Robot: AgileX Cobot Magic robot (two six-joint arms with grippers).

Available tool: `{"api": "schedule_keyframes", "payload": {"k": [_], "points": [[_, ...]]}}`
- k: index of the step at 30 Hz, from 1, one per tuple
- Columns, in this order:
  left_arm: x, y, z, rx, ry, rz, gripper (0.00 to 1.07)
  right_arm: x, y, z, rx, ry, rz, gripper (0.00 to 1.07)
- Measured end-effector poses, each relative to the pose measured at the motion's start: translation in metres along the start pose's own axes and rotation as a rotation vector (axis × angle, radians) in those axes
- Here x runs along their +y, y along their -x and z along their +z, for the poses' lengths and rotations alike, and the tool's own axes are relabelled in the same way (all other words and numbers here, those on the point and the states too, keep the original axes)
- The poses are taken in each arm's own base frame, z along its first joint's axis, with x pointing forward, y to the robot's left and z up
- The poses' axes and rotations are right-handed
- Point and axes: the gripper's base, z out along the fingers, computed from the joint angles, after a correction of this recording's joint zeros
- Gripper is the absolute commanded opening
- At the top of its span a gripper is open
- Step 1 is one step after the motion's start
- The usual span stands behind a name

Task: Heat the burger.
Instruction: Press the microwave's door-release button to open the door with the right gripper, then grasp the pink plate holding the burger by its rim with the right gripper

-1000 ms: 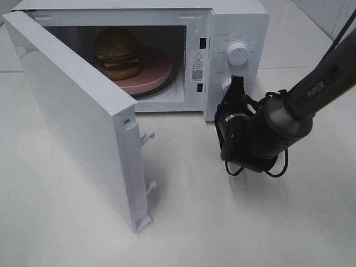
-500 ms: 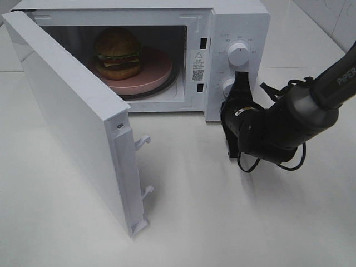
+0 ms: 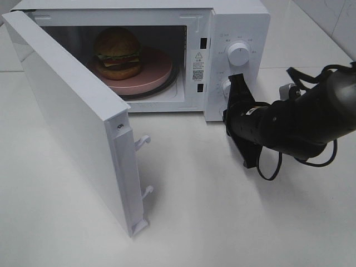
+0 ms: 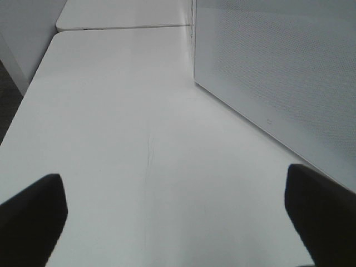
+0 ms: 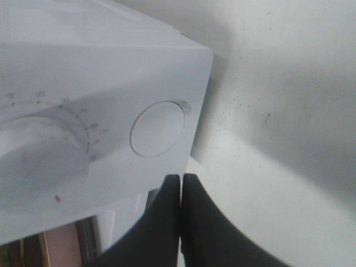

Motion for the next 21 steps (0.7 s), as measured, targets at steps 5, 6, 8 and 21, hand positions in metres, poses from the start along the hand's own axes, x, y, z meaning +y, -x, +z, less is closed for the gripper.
{"api": "schedule_keyframes", "payload": {"k": [5,6,8,21], "points": [[0.000,0.000,0.000,0.000,0.000,0.000,1.00,0.009,0.000,-0.020,0.070,-0.024,-0.177,0.00],[0.000,0.000,0.000,0.000,0.000,0.000,1.00,0.011,0.000,-0.023,0.086,-0.026,-0.224,0.00],[0.000,0.000,0.000,0.000,0.000,0.000,1.00,0.015,-0.002,-0.031,0.127,-0.034,-0.318,0.00],[0.000,0.000,0.000,0.000,0.000,0.000,1.00,0.023,-0.012,-0.069,0.408,-0.054,-0.857,0.00]]}}
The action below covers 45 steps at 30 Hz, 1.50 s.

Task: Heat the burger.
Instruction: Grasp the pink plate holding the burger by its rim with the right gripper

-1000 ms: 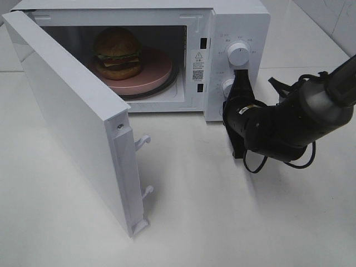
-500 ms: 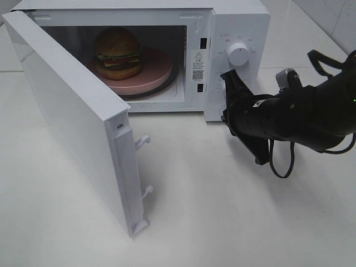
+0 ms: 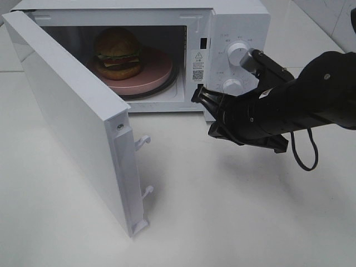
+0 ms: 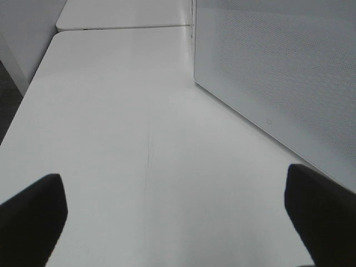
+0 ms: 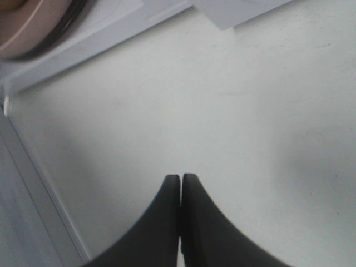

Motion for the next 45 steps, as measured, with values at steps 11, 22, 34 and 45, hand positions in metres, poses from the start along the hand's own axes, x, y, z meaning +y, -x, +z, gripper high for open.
{"api": "schedule_keyframes", "payload": {"k": [11,22,34,45], "points": [[0.000,0.000,0.000,0.000,0.000,0.000,1.00,0.018,-0.003,-0.021,0.268,0.000,-0.481,0.00],[0.000,0.000,0.000,0.000,0.000,0.000,1.00,0.021,0.007,-0.039,0.492,-0.070,-0.982,0.03],[0.000,0.000,0.000,0.000,0.000,0.000,1.00,0.025,0.018,-0.050,0.602,0.002,-1.543,0.05],[0.000,0.000,0.000,0.000,0.000,0.000,1.00,0.031,0.031,-0.052,0.588,0.124,-2.161,0.11]]}}
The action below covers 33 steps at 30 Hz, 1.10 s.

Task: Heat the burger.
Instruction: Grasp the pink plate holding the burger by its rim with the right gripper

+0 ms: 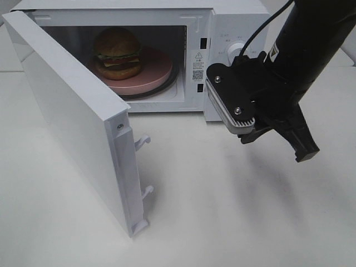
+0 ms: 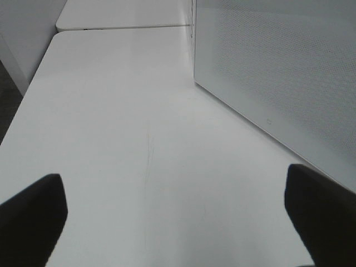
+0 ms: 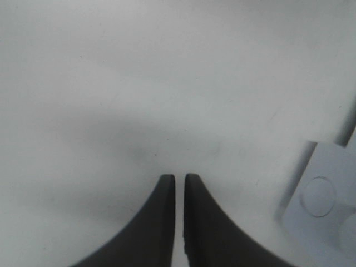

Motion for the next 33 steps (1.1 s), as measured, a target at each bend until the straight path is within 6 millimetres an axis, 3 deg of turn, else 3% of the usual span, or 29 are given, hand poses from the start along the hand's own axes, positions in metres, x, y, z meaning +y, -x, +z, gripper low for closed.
{"api": "schedule_keyframes", "payload": {"k": [4,6,7,9,10,11,12,13,14,17,33], "points": [[0.000,0.000,0.000,0.000,0.000,0.000,1.00,-0.002,0.000,0.000,-0.003,-0.023,-0.062,0.16],[0.000,0.000,0.000,0.000,0.000,0.000,1.00,-0.005,-0.001,0.000,0.009,-0.059,-0.097,0.26],[0.000,0.000,0.000,0.000,0.000,0.000,1.00,-0.005,-0.001,0.000,0.009,-0.059,-0.097,0.26],[0.000,0.000,0.000,0.000,0.000,0.000,1.00,-0.012,0.000,-0.001,0.010,-0.127,-0.101,0.48],[0.000,0.000,0.000,0.000,0.000,0.000,1.00,-0.012,0.000,-0.001,0.010,-0.127,-0.101,0.48],[0.000,0.000,0.000,0.000,0.000,0.000,1.00,-0.013,0.000,-0.001,0.007,-0.145,-0.095,0.64],[0.000,0.000,0.000,0.000,0.000,0.000,1.00,-0.016,0.001,-0.001,-0.001,-0.178,-0.064,0.72],[0.000,0.000,0.000,0.000,0.000,0.000,1.00,-0.016,0.001,-0.001,-0.001,-0.178,-0.064,0.72],[0.000,0.000,0.000,0.000,0.000,0.000,1.00,-0.017,0.001,-0.002,-0.004,-0.189,-0.048,0.89],[0.000,0.000,0.000,0.000,0.000,0.000,1.00,-0.020,0.002,-0.002,-0.017,-0.227,0.000,1.03],[0.000,0.000,0.000,0.000,0.000,0.000,1.00,-0.034,0.007,0.001,-0.035,-0.323,0.020,0.99]]}}
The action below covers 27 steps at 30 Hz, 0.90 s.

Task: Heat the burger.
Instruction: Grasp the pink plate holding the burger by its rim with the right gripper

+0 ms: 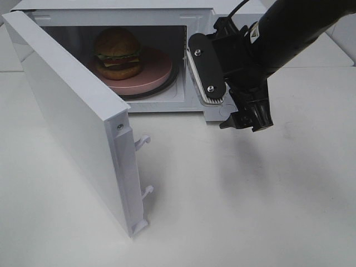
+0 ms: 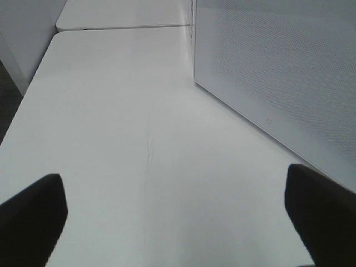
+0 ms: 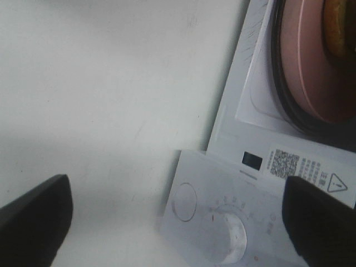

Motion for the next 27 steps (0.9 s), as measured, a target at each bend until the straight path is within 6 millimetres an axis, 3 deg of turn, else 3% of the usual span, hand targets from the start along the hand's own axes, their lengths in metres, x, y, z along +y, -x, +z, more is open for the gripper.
{"api": "schedule_keyframes", "payload": {"k": [8,27], "points": [[0.000,0.000,0.000,0.000,0.000,0.000,1.00,-0.016,0.024,0.022,-0.018,-0.019,-0.025,0.98],[0.000,0.000,0.000,0.000,0.000,0.000,1.00,-0.047,0.057,0.072,-0.032,-0.045,0.042,0.95]]}}
